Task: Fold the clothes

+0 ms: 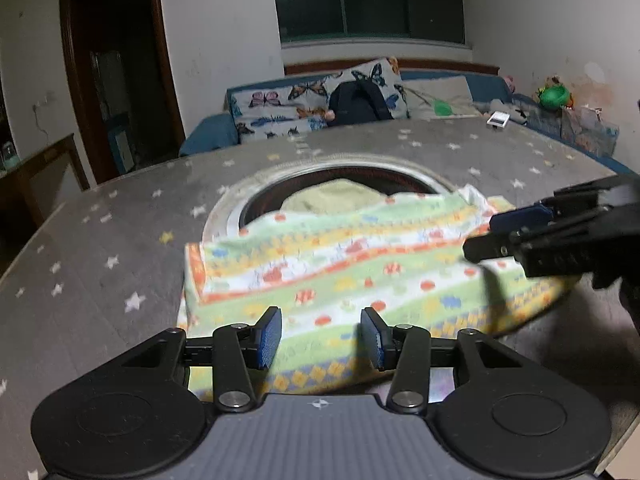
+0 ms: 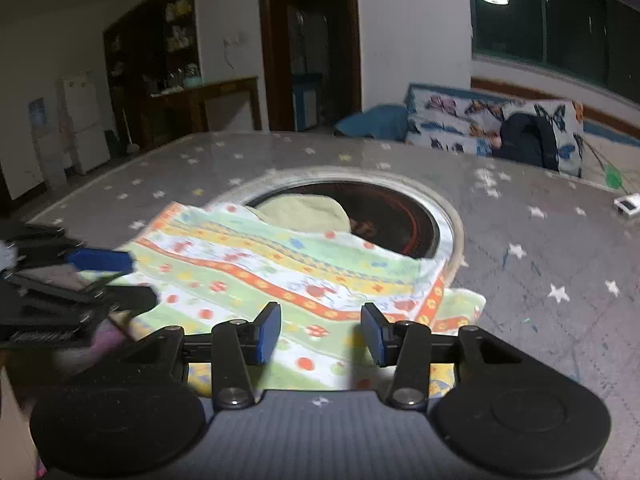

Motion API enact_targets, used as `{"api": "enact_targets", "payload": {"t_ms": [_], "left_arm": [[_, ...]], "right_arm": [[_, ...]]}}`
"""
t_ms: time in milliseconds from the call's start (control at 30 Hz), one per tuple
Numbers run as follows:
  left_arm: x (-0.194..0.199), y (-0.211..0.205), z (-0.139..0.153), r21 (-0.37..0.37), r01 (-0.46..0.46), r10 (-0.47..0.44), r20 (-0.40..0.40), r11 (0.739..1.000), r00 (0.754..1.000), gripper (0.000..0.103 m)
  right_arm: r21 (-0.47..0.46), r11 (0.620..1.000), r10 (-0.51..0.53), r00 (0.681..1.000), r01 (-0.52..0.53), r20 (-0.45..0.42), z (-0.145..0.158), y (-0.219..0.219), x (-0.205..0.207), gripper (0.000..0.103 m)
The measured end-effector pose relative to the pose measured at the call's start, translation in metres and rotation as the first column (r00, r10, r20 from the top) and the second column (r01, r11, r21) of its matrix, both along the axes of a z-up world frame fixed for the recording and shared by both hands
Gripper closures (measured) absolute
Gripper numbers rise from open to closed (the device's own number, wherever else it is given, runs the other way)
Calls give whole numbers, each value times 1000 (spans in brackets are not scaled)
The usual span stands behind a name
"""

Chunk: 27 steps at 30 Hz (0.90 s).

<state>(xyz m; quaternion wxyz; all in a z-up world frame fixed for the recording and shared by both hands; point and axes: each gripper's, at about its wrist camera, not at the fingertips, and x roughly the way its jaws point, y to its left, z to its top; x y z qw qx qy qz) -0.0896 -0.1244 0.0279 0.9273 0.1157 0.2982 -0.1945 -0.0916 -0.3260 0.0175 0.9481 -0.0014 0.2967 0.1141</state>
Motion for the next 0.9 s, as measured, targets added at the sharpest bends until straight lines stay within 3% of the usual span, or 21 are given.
{"api": "enact_targets", "payload": {"t_ms": [167,333,567,733,900], "left_arm": [[2,10,-4,-30,-9,8,-30,1000,1000,56],[1,7,-5,-19,-9,8,-29,1000,1000,55],[2,9,-4,-18,-21,20,-49,1000,999,51],[1,8,-4,-12,-26,25,-61,1000,998,40],[0,5,-5,0,-27,27,-62,1000,998,37]], "right_arm": [[28,998,-46,998,47,-43,-10,-15,10,58],[53,996,-77,997,78,-12,1,-19,17,58],[33,995,-93,994,95,-49,-9,-19,41,57],[33,997,-66,998,66,-24,-6,-9,29,51],[31,999,24,1000,-23,-14,-5,11,14,47]]}}
